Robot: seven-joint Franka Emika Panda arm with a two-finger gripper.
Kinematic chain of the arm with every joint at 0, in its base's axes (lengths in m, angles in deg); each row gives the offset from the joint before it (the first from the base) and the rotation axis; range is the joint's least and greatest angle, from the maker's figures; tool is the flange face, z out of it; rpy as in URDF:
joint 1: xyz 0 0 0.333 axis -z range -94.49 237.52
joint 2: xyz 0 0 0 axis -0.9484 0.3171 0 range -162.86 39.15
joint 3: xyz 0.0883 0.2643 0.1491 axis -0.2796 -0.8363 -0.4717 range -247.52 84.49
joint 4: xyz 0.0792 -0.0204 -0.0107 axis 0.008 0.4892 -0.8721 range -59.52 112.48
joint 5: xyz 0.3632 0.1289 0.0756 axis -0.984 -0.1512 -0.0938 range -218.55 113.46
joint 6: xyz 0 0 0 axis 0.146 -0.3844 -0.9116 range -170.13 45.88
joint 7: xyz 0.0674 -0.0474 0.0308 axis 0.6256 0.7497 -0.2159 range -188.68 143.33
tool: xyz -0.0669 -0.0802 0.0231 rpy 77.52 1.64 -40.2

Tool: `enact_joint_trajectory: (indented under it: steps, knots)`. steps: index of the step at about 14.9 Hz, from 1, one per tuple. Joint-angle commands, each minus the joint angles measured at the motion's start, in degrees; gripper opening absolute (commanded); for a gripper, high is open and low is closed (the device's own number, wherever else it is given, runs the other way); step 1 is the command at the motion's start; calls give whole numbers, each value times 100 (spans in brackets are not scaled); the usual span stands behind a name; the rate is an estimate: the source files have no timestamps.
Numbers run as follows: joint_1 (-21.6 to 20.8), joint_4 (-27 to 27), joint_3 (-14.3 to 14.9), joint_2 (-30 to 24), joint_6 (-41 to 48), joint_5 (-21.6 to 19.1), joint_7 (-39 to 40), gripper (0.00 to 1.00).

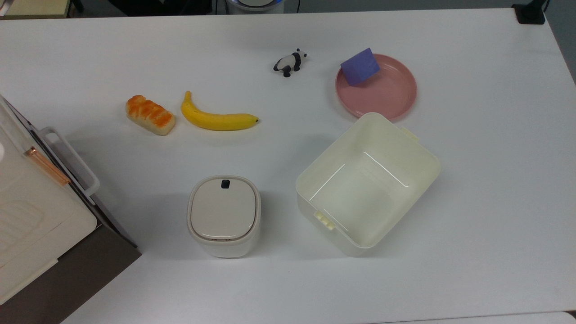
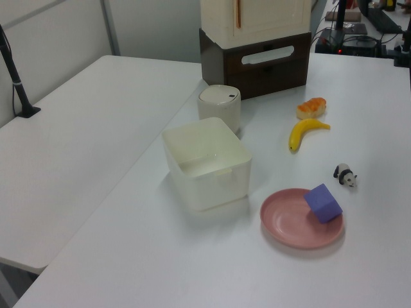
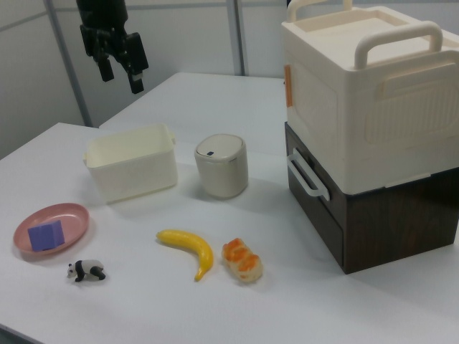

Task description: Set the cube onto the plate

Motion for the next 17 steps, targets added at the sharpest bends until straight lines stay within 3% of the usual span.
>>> enact_joint_trajectory:
  steps: [1,3,8,17]
  knots:
    - [-112,1133,176,-457,-1065,-108,174,100]
    - [-129,1602,150,-493,-1632,-82,165,100]
    - [-173,2007,88,-502,-1889,-64,183,100]
    - [-182,2008,141,-441,-2047,-99,605,100]
